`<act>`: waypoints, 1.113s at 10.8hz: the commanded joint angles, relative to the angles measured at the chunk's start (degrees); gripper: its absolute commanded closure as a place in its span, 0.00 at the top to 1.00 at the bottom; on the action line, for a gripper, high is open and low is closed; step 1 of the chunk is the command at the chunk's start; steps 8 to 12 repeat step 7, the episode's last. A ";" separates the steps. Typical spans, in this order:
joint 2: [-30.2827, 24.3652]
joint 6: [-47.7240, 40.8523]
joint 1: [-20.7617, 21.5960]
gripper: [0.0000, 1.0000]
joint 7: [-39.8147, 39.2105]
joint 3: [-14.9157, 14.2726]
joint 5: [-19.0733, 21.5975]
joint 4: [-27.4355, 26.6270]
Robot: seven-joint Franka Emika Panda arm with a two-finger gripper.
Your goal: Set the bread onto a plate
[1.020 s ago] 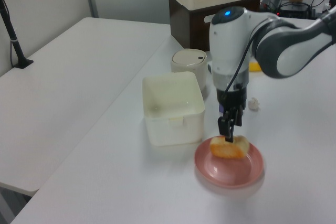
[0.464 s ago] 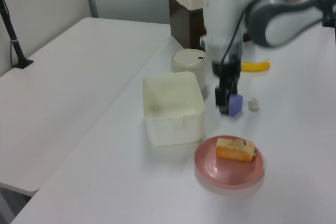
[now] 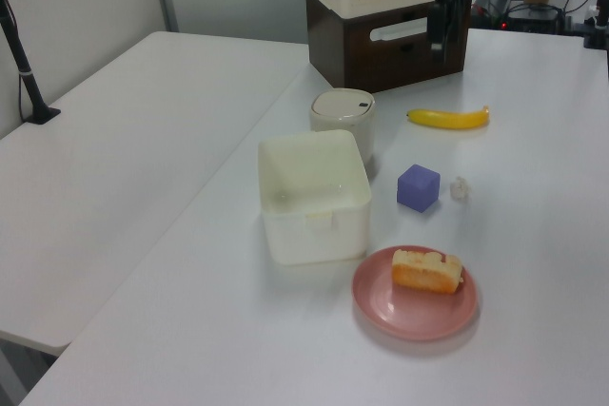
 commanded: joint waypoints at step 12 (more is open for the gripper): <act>0.92 3.72 -8.18 1.00 -3.69 0.90 1.45 -1.06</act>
